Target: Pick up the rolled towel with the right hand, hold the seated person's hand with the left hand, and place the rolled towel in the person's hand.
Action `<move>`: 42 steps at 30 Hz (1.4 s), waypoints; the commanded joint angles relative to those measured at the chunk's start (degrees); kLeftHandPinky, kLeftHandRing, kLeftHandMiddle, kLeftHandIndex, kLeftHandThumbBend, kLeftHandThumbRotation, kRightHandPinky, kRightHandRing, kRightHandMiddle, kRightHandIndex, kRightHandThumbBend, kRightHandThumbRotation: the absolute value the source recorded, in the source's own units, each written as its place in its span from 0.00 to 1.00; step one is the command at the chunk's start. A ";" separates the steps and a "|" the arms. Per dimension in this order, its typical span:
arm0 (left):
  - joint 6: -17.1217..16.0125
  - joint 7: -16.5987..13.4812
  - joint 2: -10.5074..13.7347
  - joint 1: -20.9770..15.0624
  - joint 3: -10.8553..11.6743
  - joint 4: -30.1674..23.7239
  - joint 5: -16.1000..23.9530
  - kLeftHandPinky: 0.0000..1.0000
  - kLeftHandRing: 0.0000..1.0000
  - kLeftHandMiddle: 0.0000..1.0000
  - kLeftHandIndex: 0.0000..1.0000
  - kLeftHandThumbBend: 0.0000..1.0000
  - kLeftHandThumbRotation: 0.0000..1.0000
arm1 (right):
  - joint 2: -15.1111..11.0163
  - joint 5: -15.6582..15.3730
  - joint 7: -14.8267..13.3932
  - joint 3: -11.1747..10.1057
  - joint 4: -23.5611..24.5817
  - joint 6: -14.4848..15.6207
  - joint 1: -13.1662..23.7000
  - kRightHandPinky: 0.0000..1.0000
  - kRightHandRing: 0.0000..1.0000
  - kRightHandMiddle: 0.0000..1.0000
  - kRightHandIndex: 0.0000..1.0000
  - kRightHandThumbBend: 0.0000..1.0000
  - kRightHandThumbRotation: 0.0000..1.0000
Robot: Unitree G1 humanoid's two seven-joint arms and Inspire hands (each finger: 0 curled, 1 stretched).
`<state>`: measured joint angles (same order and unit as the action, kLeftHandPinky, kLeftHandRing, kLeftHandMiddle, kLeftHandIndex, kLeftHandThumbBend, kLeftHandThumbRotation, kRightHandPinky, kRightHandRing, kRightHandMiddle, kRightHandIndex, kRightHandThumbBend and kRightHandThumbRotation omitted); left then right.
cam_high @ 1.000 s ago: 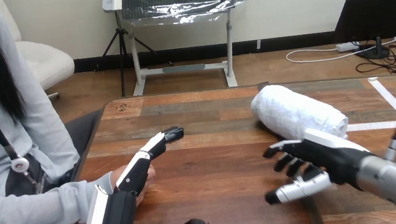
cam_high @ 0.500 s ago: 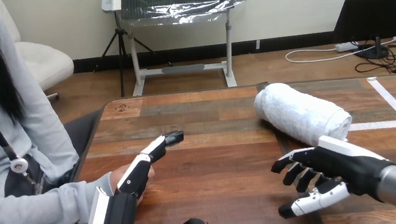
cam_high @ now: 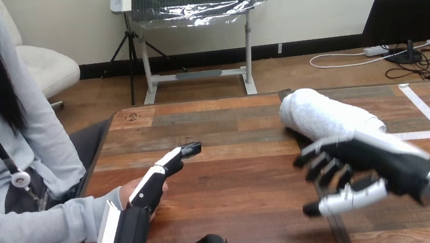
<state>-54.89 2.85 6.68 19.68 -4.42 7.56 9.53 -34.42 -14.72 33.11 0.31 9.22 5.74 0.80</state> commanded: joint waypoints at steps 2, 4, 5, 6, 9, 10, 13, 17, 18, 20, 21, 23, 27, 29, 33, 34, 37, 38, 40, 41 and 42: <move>-0.40 -0.14 -0.52 -7.74 -0.28 1.36 -0.45 0.86 0.89 0.84 0.79 0.97 0.73 | -0.59 5.72 -4.04 -10.34 14.08 1.09 8.32 0.56 0.65 0.68 0.75 0.89 0.33; -0.31 -0.22 -0.60 -7.65 -0.24 1.33 -0.30 0.86 0.89 0.84 0.79 0.97 0.73 | -0.16 6.31 -5.03 -10.93 13.67 0.67 8.97 0.56 0.65 0.68 0.75 0.89 0.33; -0.29 -0.24 -0.60 -7.71 -0.22 1.42 -0.30 0.86 0.89 0.84 0.79 0.97 0.73 | -0.06 6.46 -5.35 -11.00 13.51 0.59 9.18 0.55 0.64 0.68 0.74 0.90 0.33; -0.26 -0.23 -0.60 -7.76 -0.21 1.52 -0.32 0.86 0.89 0.84 0.79 0.97 0.73 | 0.13 6.72 -5.84 -11.26 13.35 0.70 9.64 0.54 0.64 0.67 0.74 0.90 0.32; -0.36 -0.21 -0.59 -7.89 -0.21 1.81 -0.40 0.86 0.89 0.84 0.79 0.97 0.73 | 0.39 7.09 -6.96 -11.71 13.54 1.59 10.43 0.53 0.63 0.67 0.74 0.90 0.31; -0.43 -0.21 -0.59 -7.94 -0.22 1.92 -0.43 0.87 0.89 0.84 0.79 0.97 0.73 | 0.45 7.09 -7.37 -11.83 13.74 2.04 10.64 0.52 0.63 0.67 0.74 0.90 0.31; -0.55 -0.32 -0.64 -8.01 -0.18 2.12 -0.33 0.87 0.88 0.84 0.79 0.97 0.73 | 0.80 6.80 -9.05 -12.10 14.13 2.98 11.42 0.51 0.62 0.67 0.74 0.91 0.30; -0.74 -0.22 -0.56 -8.16 -0.21 2.54 -0.67 0.87 0.88 0.84 0.79 0.98 0.73 | 0.85 6.61 -10.56 -12.14 14.35 4.08 12.42 0.51 0.63 0.67 0.74 0.93 0.30; -0.78 -0.23 -0.54 -8.21 -0.19 2.66 -0.66 0.87 0.88 0.84 0.79 0.98 0.73 | 0.85 6.61 -11.04 -12.23 14.19 4.14 12.84 0.52 0.63 0.67 0.74 0.94 0.30; -0.84 -0.27 -0.53 -8.27 -0.14 2.79 -0.60 0.86 0.88 0.84 0.79 0.98 0.73 | 0.82 6.67 -11.64 -12.26 14.04 4.23 13.25 0.52 0.64 0.67 0.74 0.94 0.29; -0.84 -0.26 -0.50 -8.29 -0.13 2.84 -0.59 0.86 0.88 0.83 0.79 0.98 0.73 | 0.82 6.80 -11.97 -12.38 13.67 4.24 13.66 0.52 0.64 0.67 0.74 0.94 0.29; -0.86 -0.23 -0.43 -8.30 -0.10 2.92 -0.63 0.86 0.88 0.83 0.79 0.98 0.73 | 0.79 6.99 -12.36 -12.43 13.32 4.35 14.09 0.53 0.65 0.68 0.75 0.95 0.28; -0.94 -0.33 -0.39 -8.36 0.02 3.16 -0.54 0.86 0.88 0.83 0.79 0.97 0.73 | 0.40 6.80 -13.07 -12.34 11.87 4.45 15.55 0.56 0.66 0.68 0.76 0.95 0.26; -0.81 -0.34 -0.41 -8.35 0.03 3.13 -0.52 0.86 0.88 0.83 0.79 0.98 0.73 | 0.29 6.69 -13.27 -12.27 11.00 4.04 16.13 0.57 0.67 0.69 0.76 0.95 0.26; -0.95 -0.20 -0.22 -8.27 0.02 3.20 -0.64 0.86 0.88 0.83 0.79 0.98 0.73 | -0.31 5.16 -13.89 -11.53 9.29 4.32 17.71 0.58 0.70 0.71 0.78 0.97 0.29; -0.95 -0.24 -0.24 -8.27 0.03 3.20 -0.58 0.86 0.88 0.83 0.79 0.98 0.73 | -0.40 4.87 -14.03 -11.35 8.83 4.37 18.07 0.59 0.70 0.72 0.78 0.98 0.29; -0.94 -0.23 -0.22 -8.24 0.01 3.16 -0.54 0.86 0.87 0.83 0.79 0.98 0.73 | -0.73 3.92 -14.29 -10.67 6.93 4.19 19.42 0.60 0.72 0.73 0.79 0.99 0.31; -0.95 -0.22 -0.21 -8.23 0.00 3.15 -0.54 0.86 0.87 0.83 0.79 0.98 0.73 | -0.79 3.71 -14.31 -10.52 6.50 4.11 19.72 0.60 0.73 0.74 0.80 0.99 0.31; -0.98 -0.19 -0.17 -8.26 -0.01 3.18 -0.48 0.86 0.87 0.83 0.79 0.98 0.73 | -1.03 2.89 -14.33 -9.92 5.00 4.05 20.75 0.60 0.74 0.75 0.81 1.00 0.32; -1.01 -0.17 -0.13 -8.19 0.00 3.11 -0.51 0.86 0.87 0.83 0.79 0.98 0.73 | -1.06 2.65 -14.29 -9.80 4.74 4.08 20.98 0.61 0.75 0.76 0.81 1.00 0.33; -1.02 -0.13 -0.11 -8.11 -0.03 3.01 -0.56 0.86 0.87 0.83 0.79 0.97 0.73 | -1.17 2.09 -14.30 -9.35 3.78 4.00 21.67 0.62 0.76 0.77 0.82 1.00 0.33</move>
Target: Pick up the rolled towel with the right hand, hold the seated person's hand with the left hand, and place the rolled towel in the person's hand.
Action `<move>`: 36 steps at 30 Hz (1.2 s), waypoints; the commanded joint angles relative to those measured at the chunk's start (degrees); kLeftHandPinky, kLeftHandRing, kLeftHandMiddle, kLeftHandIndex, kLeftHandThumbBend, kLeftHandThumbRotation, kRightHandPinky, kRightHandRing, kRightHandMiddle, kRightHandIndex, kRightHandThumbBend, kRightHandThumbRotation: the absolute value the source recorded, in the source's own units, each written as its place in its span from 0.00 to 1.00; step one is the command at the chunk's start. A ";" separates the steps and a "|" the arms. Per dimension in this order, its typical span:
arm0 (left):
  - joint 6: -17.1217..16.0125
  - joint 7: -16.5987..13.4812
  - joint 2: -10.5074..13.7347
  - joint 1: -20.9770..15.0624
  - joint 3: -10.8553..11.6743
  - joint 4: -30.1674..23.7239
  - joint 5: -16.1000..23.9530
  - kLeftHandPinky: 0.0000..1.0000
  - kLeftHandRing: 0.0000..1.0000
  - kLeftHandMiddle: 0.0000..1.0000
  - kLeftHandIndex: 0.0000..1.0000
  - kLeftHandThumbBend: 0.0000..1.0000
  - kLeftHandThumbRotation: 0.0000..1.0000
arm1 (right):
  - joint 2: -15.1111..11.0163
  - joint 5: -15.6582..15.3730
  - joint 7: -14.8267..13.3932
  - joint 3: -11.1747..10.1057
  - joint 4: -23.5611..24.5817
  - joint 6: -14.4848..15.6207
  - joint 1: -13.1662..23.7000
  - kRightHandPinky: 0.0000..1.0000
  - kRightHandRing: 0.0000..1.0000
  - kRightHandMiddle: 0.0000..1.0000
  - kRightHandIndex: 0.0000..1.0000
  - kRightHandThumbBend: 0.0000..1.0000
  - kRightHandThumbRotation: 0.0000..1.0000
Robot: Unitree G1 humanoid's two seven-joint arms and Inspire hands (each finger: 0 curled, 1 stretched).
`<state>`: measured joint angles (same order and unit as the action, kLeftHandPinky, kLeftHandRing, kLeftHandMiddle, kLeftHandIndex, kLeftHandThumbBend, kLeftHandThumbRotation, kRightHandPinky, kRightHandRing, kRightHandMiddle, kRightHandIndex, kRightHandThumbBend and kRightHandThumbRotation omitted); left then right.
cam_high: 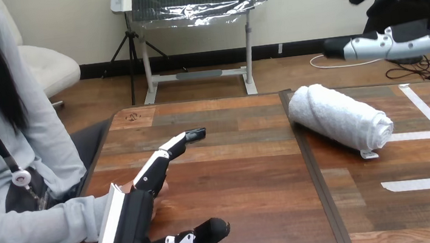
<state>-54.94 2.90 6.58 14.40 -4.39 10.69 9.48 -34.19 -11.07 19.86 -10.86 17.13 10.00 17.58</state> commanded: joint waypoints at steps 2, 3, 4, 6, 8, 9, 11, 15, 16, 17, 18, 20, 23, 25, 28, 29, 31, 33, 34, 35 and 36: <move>-0.96 -0.13 0.00 -2.75 -0.10 -0.23 -0.59 0.86 0.87 0.83 0.79 0.97 0.72 | -1.42 -2.22 -1.02 2.26 -5.19 -0.42 5.65 0.63 0.77 0.78 0.82 1.00 0.33; -1.02 -0.09 0.02 -2.75 -0.16 -0.22 -0.67 0.86 0.87 0.83 0.79 0.97 0.72 | -1.43 -2.65 -1.07 2.72 -6.68 -0.89 6.44 0.63 0.78 0.78 0.83 1.00 0.33; -1.06 -0.05 0.03 -2.76 -0.19 -0.20 -0.73 0.86 0.87 0.83 0.79 0.97 0.72 | -1.41 -2.92 -1.10 2.98 -7.67 -1.26 6.95 0.64 0.79 0.79 0.83 1.00 0.33; -1.19 0.04 0.06 -2.78 -0.28 -0.13 -0.89 0.86 0.87 0.83 0.79 0.97 0.72 | -1.54 -3.76 -1.15 3.81 -10.40 -2.14 8.24 0.65 0.80 0.80 0.84 1.00 0.34; -1.34 0.16 0.15 -2.73 -0.35 -0.11 -1.09 0.86 0.88 0.84 0.79 0.96 0.72 | -1.93 -5.20 -1.11 5.21 -14.10 -3.10 10.06 0.65 0.82 0.83 0.86 1.00 0.36; -1.40 0.21 0.19 -2.68 -0.36 -0.13 -1.18 0.86 0.88 0.84 0.79 0.96 0.72 | -2.11 -5.91 -1.06 5.87 -15.74 -3.52 10.90 0.65 0.83 0.84 0.86 1.00 0.37; -1.43 0.25 0.23 -2.63 -0.36 -0.16 -1.24 0.87 0.88 0.84 0.79 0.96 0.71 | -2.19 -6.57 -1.00 6.37 -17.23 -4.06 11.66 0.66 0.84 0.86 0.87 1.00 0.39; -1.30 0.22 0.21 -2.44 -0.27 -0.44 -1.12 0.87 0.88 0.84 0.79 0.96 0.71 | -1.77 -8.60 -1.85 8.48 -24.28 -6.12 15.12 0.68 0.86 0.88 0.89 1.00 0.42; -1.27 0.19 0.19 -2.40 -0.25 -0.49 -1.08 0.87 0.88 0.84 0.79 0.96 0.71 | -1.62 -8.98 -2.11 8.95 -26.03 -6.61 15.99 0.69 0.87 0.89 0.90 1.00 0.43; -1.18 0.19 0.15 -2.34 -0.27 -0.57 -1.14 0.87 0.88 0.84 0.79 0.96 0.71 | -1.33 -9.79 -2.78 9.92 -29.52 -7.82 17.62 0.69 0.87 0.89 0.90 1.00 0.44; -1.11 0.19 0.11 -2.30 -0.29 -0.61 -1.18 0.86 0.87 0.84 0.79 0.96 0.72 | -1.14 -10.35 -3.27 10.58 -31.98 -8.76 18.76 0.71 0.88 0.90 0.91 1.00 0.46; -1.06 0.33 0.17 -2.22 -0.38 -0.68 -1.44 0.85 0.87 0.83 0.79 0.96 0.72 | -0.71 -11.12 -4.08 11.55 -36.43 -10.49 20.72 0.72 0.88 0.90 0.92 1.00 0.47; -1.09 0.47 0.26 -2.14 -0.46 -0.72 -1.56 0.84 0.87 0.84 0.79 0.97 0.72 | -0.01 -11.82 -5.29 12.73 -43.16 -12.90 23.52 0.74 0.89 0.91 0.92 1.00 0.47; -1.16 0.45 0.27 -2.12 -0.44 -0.74 -1.44 0.83 0.87 0.84 0.79 0.97 0.72 | 0.40 -12.17 -6.02 13.31 -46.91 -14.22 25.02 0.75 0.89 0.92 0.93 1.00 0.47; -1.30 0.62 0.39 -1.97 -0.54 -0.83 -1.70 0.83 0.87 0.83 0.79 0.97 0.72 | 1.36 -12.99 -7.60 14.42 -53.33 -15.92 27.62 0.77 0.90 0.93 0.93 1.00 0.45; -1.24 0.71 0.40 -1.88 -0.61 -0.97 -1.80 0.83 0.87 0.83 0.79 0.97 0.72 | 1.95 -13.08 -8.08 14.72 -56.30 -16.33 28.85 0.77 0.90 0.93 0.93 1.00 0.45; -1.15 0.79 0.41 -1.77 -0.69 -1.15 -1.89 0.83 0.87 0.83 0.79 0.97 0.72 | 2.55 -13.10 -8.59 15.02 -59.66 -16.92 30.25 0.78 0.90 0.93 0.93 1.00 0.45; -1.13 0.93 0.47 -1.59 -0.80 -1.34 -2.07 0.83 0.88 0.83 0.79 0.97 0.72 | 3.72 -13.99 -9.49 15.99 -64.45 -15.73 32.51 0.78 0.91 0.94 0.93 1.00 0.44; -1.13 0.98 0.48 -1.54 -0.83 -1.39 -2.12 0.83 0.88 0.83 0.79 0.97 0.72 | 4.02 -14.23 -9.77 16.30 -65.81 -15.46 33.16 0.78 0.91 0.94 0.94 1.00 0.44; -1.15 1.01 0.50 -1.45 -0.85 -1.49 -2.17 0.84 0.88 0.83 0.79 0.97 0.72 | 4.48 -14.88 -10.33 16.98 -67.91 -15.12 34.10 0.79 0.92 0.95 0.94 1.00 0.44; -1.17 1.03 0.51 -1.40 -0.86 -1.55 -2.19 0.84 0.88 0.83 0.79 0.97 0.72 | 4.71 -15.25 -10.72 17.44 -69.20 -15.09 34.67 0.79 0.92 0.95 0.94 1.00 0.44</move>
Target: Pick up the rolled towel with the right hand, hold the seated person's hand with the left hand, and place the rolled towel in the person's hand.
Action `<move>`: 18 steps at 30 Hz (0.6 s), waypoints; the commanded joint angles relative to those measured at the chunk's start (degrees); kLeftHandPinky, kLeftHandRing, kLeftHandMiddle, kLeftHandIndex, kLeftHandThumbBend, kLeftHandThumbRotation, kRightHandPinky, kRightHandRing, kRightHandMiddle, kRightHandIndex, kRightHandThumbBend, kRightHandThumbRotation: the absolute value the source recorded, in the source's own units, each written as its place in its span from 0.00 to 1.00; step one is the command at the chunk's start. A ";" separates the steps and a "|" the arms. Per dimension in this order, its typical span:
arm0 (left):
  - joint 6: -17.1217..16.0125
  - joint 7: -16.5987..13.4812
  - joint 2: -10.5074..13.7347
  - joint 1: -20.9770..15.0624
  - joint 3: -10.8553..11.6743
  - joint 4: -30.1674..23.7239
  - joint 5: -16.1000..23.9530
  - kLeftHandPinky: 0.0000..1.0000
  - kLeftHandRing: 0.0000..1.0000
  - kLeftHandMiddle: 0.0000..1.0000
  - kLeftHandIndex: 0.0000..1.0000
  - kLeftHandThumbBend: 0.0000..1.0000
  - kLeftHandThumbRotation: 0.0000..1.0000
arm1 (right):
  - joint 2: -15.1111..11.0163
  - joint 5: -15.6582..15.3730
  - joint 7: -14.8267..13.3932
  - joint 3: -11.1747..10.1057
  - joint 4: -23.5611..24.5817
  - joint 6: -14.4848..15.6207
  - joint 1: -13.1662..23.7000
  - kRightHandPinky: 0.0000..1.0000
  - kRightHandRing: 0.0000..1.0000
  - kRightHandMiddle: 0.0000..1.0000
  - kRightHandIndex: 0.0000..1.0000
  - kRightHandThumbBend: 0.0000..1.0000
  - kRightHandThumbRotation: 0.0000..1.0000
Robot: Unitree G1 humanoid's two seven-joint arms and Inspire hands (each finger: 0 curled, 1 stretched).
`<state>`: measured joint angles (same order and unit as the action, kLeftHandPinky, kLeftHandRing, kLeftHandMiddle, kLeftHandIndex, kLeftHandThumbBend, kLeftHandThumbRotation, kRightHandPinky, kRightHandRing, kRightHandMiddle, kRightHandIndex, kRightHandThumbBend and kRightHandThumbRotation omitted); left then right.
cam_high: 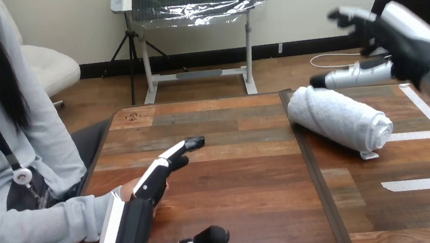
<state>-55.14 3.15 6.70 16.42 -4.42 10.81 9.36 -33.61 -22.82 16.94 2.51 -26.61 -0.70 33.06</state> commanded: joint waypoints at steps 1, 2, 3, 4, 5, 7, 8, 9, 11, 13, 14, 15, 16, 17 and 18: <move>-0.98 0.80 0.39 -3.39 -0.83 -1.72 -2.09 0.84 0.88 0.83 0.79 0.97 0.72 | 4.28 -3.75 -8.09 4.40 -26.44 -4.42 19.63 0.79 0.92 0.95 0.94 1.00 0.44; -1.00 0.83 0.41 -3.30 -0.83 -1.85 -2.11 0.84 0.88 0.83 0.79 0.97 0.72 | 4.66 -4.06 -8.56 4.81 -28.24 -4.78 20.28 0.79 0.93 0.95 0.95 1.00 0.44; -1.01 0.85 0.43 -3.24 -0.83 -1.94 -2.13 0.84 0.88 0.83 0.80 0.97 0.72 | 4.88 -4.18 -8.88 5.07 -29.44 -5.13 20.70 0.79 0.93 0.95 0.95 1.00 0.44; -1.01 0.87 0.43 -3.20 -0.82 -2.00 -2.14 0.84 0.88 0.83 0.80 0.96 0.72 | 5.03 -4.24 -9.14 5.28 -30.34 -5.41 21.04 0.79 0.93 0.95 0.95 1.00 0.44; -1.04 0.90 0.48 -3.11 -0.80 -2.09 -2.14 0.84 0.88 0.83 0.80 0.96 0.72 | 5.29 -4.60 -9.44 5.81 -31.85 -5.76 21.55 0.79 0.93 0.95 0.95 1.00 0.44; -1.15 0.96 0.63 -2.81 -0.75 -2.32 -2.23 0.85 0.88 0.83 0.80 0.96 0.71 | 5.54 -4.95 -9.81 6.48 -33.49 -6.22 22.11 0.80 0.94 0.96 0.95 1.00 0.44; -1.16 0.91 0.64 -2.63 -0.68 -2.48 -2.14 0.85 0.88 0.83 0.80 0.96 0.71 | 5.82 -5.44 -9.96 7.06 -34.69 -6.05 22.56 0.81 0.94 0.96 0.95 1.00 0.45; -1.16 0.88 0.63 -2.52 -0.62 -2.58 -2.07 0.85 0.88 0.83 0.80 0.96 0.72 | 5.99 -5.74 -10.09 7.45 -35.53 -5.94 22.89 0.82 0.94 0.96 0.95 1.00 0.45; -1.09 0.85 0.60 -2.32 -0.56 -2.81 -1.97 0.85 0.87 0.83 0.80 0.96 0.72 | 6.37 -6.62 -10.34 8.53 -37.28 -5.35 23.68 0.83 0.94 0.96 0.95 1.00 0.46; -1.05 0.90 0.65 -2.13 -0.51 -2.98 -2.03 0.85 0.87 0.83 0.80 0.97 0.72 | 6.70 -7.38 -10.59 9.43 -38.62 -4.83 24.34 0.83 0.95 0.96 0.96 1.00 0.48; -1.06 0.98 0.71 -2.02 -0.54 -3.11 -2.15 0.85 0.87 0.83 0.80 0.97 0.72 | 6.95 -8.10 -10.70 10.17 -39.63 -4.41 24.79 0.84 0.95 0.96 0.96 1.00 0.49; -1.08 1.05 0.74 -1.96 -0.56 -3.18 -2.23 0.85 0.87 0.83 0.80 0.97 0.72 | 7.11 -8.49 -10.82 10.65 -40.36 -4.24 25.11 0.84 0.95 0.96 0.96 1.00 0.50; -1.11 1.12 0.79 -1.91 -0.55 -3.22 -2.32 0.85 0.87 0.83 0.80 0.97 0.72 | 7.24 -8.74 -10.95 11.02 -40.94 -4.15 25.36 0.84 0.95 0.96 0.96 1.00 0.51; -1.03 1.21 0.84 -1.71 -0.57 -3.43 -2.43 0.86 0.87 0.83 0.79 0.97 0.72 | 7.47 -9.49 -11.10 11.82 -41.89 -3.79 25.72 0.85 0.95 0.97 0.96 1.00 0.53; -0.97 1.27 0.87 -1.57 -0.57 -3.58 -2.48 0.86 0.88 0.83 0.79 0.97 0.72 | 7.62 -9.94 -11.23 12.35 -42.58 -3.62 25.98 0.85 0.95 0.97 0.97 1.00 0.54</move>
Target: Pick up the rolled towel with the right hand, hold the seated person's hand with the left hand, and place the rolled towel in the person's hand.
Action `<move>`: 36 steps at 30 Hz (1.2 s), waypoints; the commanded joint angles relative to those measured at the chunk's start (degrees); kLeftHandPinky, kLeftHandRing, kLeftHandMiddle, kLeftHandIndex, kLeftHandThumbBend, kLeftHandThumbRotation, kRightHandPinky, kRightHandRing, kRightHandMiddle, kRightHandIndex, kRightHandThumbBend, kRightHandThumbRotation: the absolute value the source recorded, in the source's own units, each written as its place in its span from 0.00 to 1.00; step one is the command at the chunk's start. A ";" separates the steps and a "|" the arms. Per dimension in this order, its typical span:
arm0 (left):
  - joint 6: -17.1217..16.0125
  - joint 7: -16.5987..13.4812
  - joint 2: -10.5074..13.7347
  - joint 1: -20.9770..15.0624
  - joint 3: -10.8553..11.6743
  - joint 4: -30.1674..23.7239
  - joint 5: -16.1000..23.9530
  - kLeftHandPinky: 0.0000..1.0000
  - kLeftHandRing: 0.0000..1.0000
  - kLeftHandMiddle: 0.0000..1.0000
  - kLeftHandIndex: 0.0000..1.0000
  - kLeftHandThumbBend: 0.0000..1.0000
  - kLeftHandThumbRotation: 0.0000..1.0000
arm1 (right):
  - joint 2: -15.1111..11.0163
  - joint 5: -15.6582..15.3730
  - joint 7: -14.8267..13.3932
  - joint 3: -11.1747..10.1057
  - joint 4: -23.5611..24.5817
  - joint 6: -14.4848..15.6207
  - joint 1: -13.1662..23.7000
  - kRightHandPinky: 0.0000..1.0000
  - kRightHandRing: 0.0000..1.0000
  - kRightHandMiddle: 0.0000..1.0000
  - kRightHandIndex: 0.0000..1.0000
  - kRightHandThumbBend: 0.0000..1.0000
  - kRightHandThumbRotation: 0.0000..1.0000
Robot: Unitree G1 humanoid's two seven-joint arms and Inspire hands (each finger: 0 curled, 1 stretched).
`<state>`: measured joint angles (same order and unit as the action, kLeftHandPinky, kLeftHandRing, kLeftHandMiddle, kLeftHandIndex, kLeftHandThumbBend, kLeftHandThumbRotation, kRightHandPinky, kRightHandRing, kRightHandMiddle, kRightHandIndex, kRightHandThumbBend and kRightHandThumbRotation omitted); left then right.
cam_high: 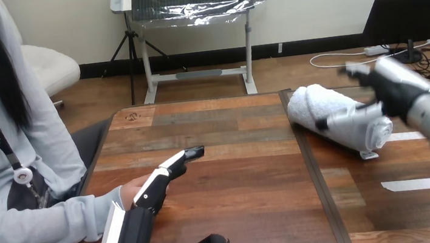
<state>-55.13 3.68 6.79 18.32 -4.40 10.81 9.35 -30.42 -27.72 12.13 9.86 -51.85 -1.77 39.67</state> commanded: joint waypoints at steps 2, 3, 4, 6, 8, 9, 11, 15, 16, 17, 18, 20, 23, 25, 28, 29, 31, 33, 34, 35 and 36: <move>-0.95 0.86 0.84 -3.14 -0.60 -3.85 -2.63 0.86 0.88 0.83 0.79 0.97 0.72 | 4.78 -6.10 -6.53 6.16 -18.74 -1.94 19.86 0.85 0.96 0.97 0.97 1.00 0.55; -0.98 0.93 0.87 -2.99 -0.59 -3.94 -2.71 0.86 0.88 0.83 0.80 0.97 0.72 | 4.94 -6.56 -6.54 6.67 -19.34 -1.63 20.07 0.86 0.96 0.97 0.97 1.00 0.56; -1.00 0.98 0.89 -2.90 -0.59 -4.01 -2.76 0.87 0.88 0.83 0.80 0.97 0.72 | 5.07 -6.88 -6.57 7.01 -19.81 -1.45 20.25 0.86 0.96 0.97 0.97 1.00 0.57; -1.16 1.14 0.96 -2.61 -0.63 -4.18 -3.00 0.87 0.88 0.83 0.80 0.97 0.72 | 5.48 -7.44 -6.35 7.59 -20.88 -0.88 20.55 0.86 0.96 0.97 0.97 1.00 0.59; -1.31 1.27 1.03 -2.38 -0.64 -4.34 -3.15 0.88 0.88 0.83 0.80 0.97 0.71 | 5.80 -7.66 -6.38 7.86 -21.73 -0.66 20.69 0.86 0.96 0.97 0.98 1.00 0.60; -1.36 1.31 1.05 -2.29 -0.63 -4.40 -3.19 0.89 0.88 0.83 0.80 0.97 0.71 | 5.93 -7.70 -6.48 7.91 -22.09 -0.64 20.72 0.86 0.96 0.97 0.98 1.00 0.59; -1.64 1.38 1.13 -2.03 -0.59 -4.52 -3.27 0.89 0.88 0.83 0.80 0.97 0.71 | 6.25 -8.11 -6.60 8.22 -22.85 -0.13 20.78 0.86 0.96 0.97 0.97 1.00 0.59; -2.35 1.46 1.26 -1.71 -0.46 -4.58 -3.25 0.90 0.88 0.83 0.79 0.96 0.70 | 6.79 -9.31 -6.75 9.30 -24.18 1.46 20.92 0.84 0.97 0.98 0.98 1.00 0.59; -2.50 1.51 1.30 -1.61 -0.43 -4.62 -3.27 0.90 0.88 0.83 0.79 0.95 0.70 | 6.89 -9.51 -6.78 9.50 -24.41 1.70 20.95 0.83 0.98 0.98 0.98 1.00 0.59; -2.60 1.59 1.43 -1.47 -0.36 -4.75 -3.27 0.90 0.88 0.83 0.79 0.95 0.70 | 7.02 -9.75 -6.94 9.71 -24.70 1.93 20.84 0.82 0.99 0.99 0.99 1.00 0.59; -2.64 1.67 1.50 -1.39 -0.31 -4.84 -3.28 0.90 0.88 0.83 0.79 0.95 0.70 | 7.09 -9.87 -7.06 9.81 -24.90 1.99 20.79 0.82 0.99 0.99 0.99 1.00 0.59; -2.67 1.86 1.71 -0.95 -0.20 -5.18 -3.38 0.90 0.88 0.83 0.79 0.95 0.70 | 7.31 -9.99 -7.24 9.98 -25.30 2.30 20.63 0.81 0.99 0.99 0.99 1.00 0.60; -2.60 2.09 1.96 -0.30 -0.02 -5.67 -3.47 0.90 0.88 0.83 0.79 0.94 0.70 | 7.63 -10.11 -7.38 10.21 -25.84 2.80 20.47 0.84 1.00 1.00 0.99 1.00 0.59; -2.61 2.21 2.11 0.11 0.08 -5.96 -3.51 0.90 0.88 0.83 0.79 0.94 0.70 | 7.79 -10.24 -7.49 10.39 -26.13 2.98 20.43 0.89 1.00 1.00 1.00 1.00 0.59; -2.64 2.45 2.44 0.71 0.17 -6.39 -3.70 0.90 0.88 0.83 0.79 0.94 0.69 | 8.04 -10.27 -7.79 10.67 -26.51 3.04 20.27 0.95 1.00 1.00 1.00 1.00 0.58; -2.63 2.52 2.58 0.99 0.17 -6.57 -3.83 0.90 0.88 0.83 0.79 0.94 0.69 | 8.12 -10.27 -7.96 10.75 -26.65 3.06 20.12 0.96 1.00 1.00 1.00 1.00 0.58; -2.57 2.59 2.73 1.29 0.15 -6.79 -4.00 0.90 0.87 0.83 0.79 0.94 0.69 | 8.21 -10.23 -8.15 10.87 -26.85 3.08 19.99 0.98 1.00 1.00 1.00 1.00 0.58; -2.50 2.70 2.94 1.77 0.16 -7.09 -4.18 0.90 0.87 0.83 0.79 0.94 0.69 | 8.41 -10.29 -8.37 11.09 -27.00 3.23 19.81 0.99 1.00 1.00 1.00 1.00 0.57; -2.48 2.73 3.00 1.90 0.15 -7.18 -4.23 0.90 0.87 0.83 0.79 0.94 0.69 | 8.47 -10.29 -8.43 11.17 -27.06 3.27 19.78 0.99 1.00 1.00 1.00 1.00 0.57; -2.46 2.76 3.10 2.17 0.17 -7.36 -4.28 0.90 0.87 0.83 0.79 0.94 0.69 | 8.62 -10.43 -8.48 11.38 -27.12 3.46 19.70 0.99 1.00 1.00 1.00 1.00 0.57; -2.43 2.78 3.16 2.35 0.17 -7.49 -4.32 0.90 0.87 0.83 0.79 0.94 0.69 | 8.71 -10.52 -8.50 11.54 -27.17 3.59 19.66 0.99 1.00 1.00 1.00 1.00 0.57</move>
<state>-56.44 6.19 9.37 21.55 -4.18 6.44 6.26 -22.61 -37.54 5.27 20.49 -78.08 1.42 55.49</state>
